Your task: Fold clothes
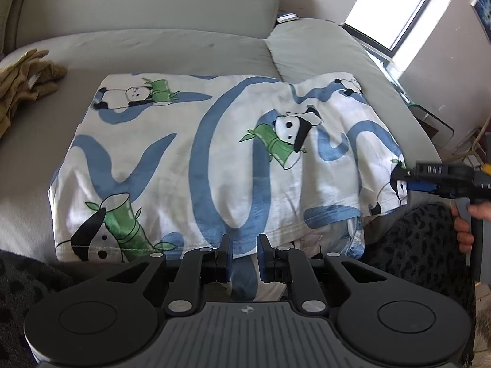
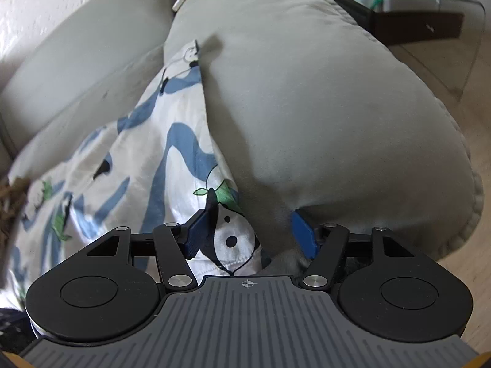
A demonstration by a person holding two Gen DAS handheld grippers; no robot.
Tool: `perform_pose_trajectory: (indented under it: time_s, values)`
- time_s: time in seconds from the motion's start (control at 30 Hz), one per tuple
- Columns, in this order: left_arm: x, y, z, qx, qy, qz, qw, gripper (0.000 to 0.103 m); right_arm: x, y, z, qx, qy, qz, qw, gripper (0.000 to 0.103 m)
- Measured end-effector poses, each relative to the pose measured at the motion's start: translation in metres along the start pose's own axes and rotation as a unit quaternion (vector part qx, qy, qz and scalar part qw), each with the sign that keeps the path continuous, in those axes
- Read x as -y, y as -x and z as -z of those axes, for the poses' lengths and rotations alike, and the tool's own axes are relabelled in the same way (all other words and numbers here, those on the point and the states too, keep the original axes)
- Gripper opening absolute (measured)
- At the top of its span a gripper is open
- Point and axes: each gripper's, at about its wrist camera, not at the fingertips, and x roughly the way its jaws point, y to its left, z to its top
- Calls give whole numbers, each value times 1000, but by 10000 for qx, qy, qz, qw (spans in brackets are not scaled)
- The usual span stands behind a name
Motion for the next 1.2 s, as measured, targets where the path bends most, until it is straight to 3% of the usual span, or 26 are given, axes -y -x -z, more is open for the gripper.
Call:
perform_pose_trajectory:
  time_s: [0.1,0.17,0.33,0.37,0.4,0.43,0.47,0.5,0.53,0.73,0.93,1.1,1.2]
  values:
    - [-1,2,-2,50,-21,-51,10000,14,-7,3,4,-39,307,-113,9995,1]
    - [-3,2,-2,56,-14,-60,10000,14,-7,7,4,-74,381,-193,9991,0]
    - [-5,-5,-2,-73,-8,-176,9998,14,-6,14,0,-130,446,531,9975,0]
    - [-5,-5,-3,-84,-26,-166,9998,14,-6,15,-1,-107,400,647,9970,0]
    - [-5,-6,-4,-88,-50,-141,9998,14,-5,16,-2,-109,300,665,9973,8]
    - [-4,-6,-5,-84,-94,-97,9999,14,-3,18,-2,-115,191,667,9975,28]
    - [-2,-5,-6,-70,-157,-56,9998,14,-2,19,-3,-120,82,669,9976,41]
    - [1,-5,-8,-48,-226,-30,9997,14,-2,23,-3,-72,39,553,9984,63]
    - [3,-4,-10,-23,-290,-17,9996,15,-3,27,-4,-16,6,417,9991,68]
    - [21,-4,-13,40,-488,117,9987,15,-1,36,-17,530,-303,-187,9980,72]
    - [31,-8,-12,-18,-592,182,9981,16,28,5,-35,-40,-677,-927,9934,73]
    - [33,-16,-13,-109,-528,99,9985,16,21,-17,-48,-494,-60,-1319,9900,73]
    - [33,-19,-16,-148,-427,-31,9990,16,8,-26,-50,-547,259,-1361,9888,71]
